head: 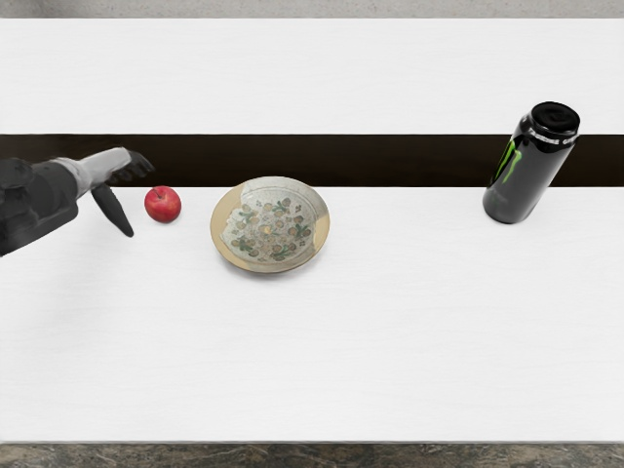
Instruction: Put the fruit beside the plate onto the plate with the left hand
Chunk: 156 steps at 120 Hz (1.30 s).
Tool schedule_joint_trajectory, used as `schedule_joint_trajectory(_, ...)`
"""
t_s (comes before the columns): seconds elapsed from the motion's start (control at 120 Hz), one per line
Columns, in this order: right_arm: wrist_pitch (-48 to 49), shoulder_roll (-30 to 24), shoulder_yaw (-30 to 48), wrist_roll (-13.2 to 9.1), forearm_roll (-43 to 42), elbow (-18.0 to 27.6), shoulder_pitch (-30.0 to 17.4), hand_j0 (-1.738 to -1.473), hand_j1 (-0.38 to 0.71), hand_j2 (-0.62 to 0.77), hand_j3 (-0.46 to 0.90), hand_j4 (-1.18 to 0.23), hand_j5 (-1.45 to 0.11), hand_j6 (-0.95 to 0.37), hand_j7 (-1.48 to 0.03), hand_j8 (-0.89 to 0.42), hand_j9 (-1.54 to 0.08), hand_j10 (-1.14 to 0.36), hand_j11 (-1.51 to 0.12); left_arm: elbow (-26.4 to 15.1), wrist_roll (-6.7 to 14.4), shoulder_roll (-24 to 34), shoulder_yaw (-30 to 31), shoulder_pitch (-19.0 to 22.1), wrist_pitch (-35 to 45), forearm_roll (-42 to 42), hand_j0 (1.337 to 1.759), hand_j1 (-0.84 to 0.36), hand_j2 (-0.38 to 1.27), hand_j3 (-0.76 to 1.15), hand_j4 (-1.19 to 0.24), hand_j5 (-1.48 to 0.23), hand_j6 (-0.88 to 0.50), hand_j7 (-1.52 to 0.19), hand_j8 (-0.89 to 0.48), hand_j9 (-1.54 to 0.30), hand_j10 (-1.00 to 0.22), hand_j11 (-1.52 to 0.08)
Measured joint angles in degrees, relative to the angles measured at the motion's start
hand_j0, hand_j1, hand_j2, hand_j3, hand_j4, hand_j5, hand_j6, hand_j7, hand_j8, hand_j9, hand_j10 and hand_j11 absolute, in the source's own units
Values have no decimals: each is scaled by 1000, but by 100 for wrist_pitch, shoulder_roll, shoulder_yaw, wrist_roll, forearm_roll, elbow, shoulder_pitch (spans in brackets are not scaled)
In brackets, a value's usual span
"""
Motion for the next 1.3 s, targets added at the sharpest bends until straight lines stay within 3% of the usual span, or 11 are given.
schedule_joint_trajectory(0.142, 0, 0, 0, 0, 0, 0, 0, -1658, -310, -7, 0, -33, -43, -33, -43, -33, -43, -33, -43, 414, 0, -818, 178, -31, 254, 149, 1658, 2, 60, 0, -293, -378, -294, -378, -293, -378, -292, -378)
schedule_joint_trajectory(0.225, 0, 0, 0, 0, 0, 0, 0, -1658, -310, -7, 0, -33, -43, -33, -43, -33, -43, -33, -43, 622, 0, -1011, 218, -85, 299, 192, 1658, -35, 66, 0, -323, -418, -324, -417, -323, -417, -323, -417)
schedule_joint_trajectory(0.492, 0, 0, 0, 0, 0, 0, 0, -1658, -310, -7, 0, -33, -42, -33, -43, -33, -42, -33, -42, 732, -2, -1113, 365, -68, 271, 235, 1656, -162, 112, 0, -372, -525, -373, -525, -373, -525, -373, -525)
schedule_joint_trajectory(0.725, 0, 0, 0, 0, 0, 0, 0, -1658, -310, -7, 0, -33, -43, -33, -43, -33, -43, -33, -43, 587, 27, -995, 562, -68, 238, 200, 1657, -222, 106, 0, -462, -610, -455, -611, -457, -611, -462, -611)
schedule_joint_trajectory(0.883, 0, 0, 0, 0, 0, 0, 0, -1658, -310, -7, 0, -33, -42, -33, -42, -33, -42, -33, -42, 538, 42, -981, 702, -85, 173, 222, 1654, -304, 158, 0, -549, -759, -385, -779, -448, -805, -597, -805)
schedule_joint_trajectory(0.925, 0, 0, 0, 0, 0, 0, 0, -1658, -310, -7, 0, -33, -43, -33, -43, -33, -43, -33, -43, 536, 45, -982, 715, -90, 104, 234, 1652, -363, 264, 0, -499, -813, -340, -839, -404, -875, -642, -875)
schedule_joint_trajectory(1.092, 0, 0, 0, 0, 0, 0, 0, -1658, -310, -7, 0, -33, -43, -33, -43, -33, -43, -33, -43, 522, 60, -992, 745, -257, -66, 126, 1646, -467, 382, 0, -335, -1034, -149, -1023, -280, -1035, -742, -1037)
schedule_joint_trajectory(1.3, 0, 0, 0, 0, -1, 0, 0, -1658, -310, -7, 0, -33, -43, -33, -43, -33, -43, -32, -43, 512, 56, -1241, 750, -963, -122, -249, 1645, -429, 347, 0, -317, -1118, -157, -1104, -304, -1080, -771, -1085)
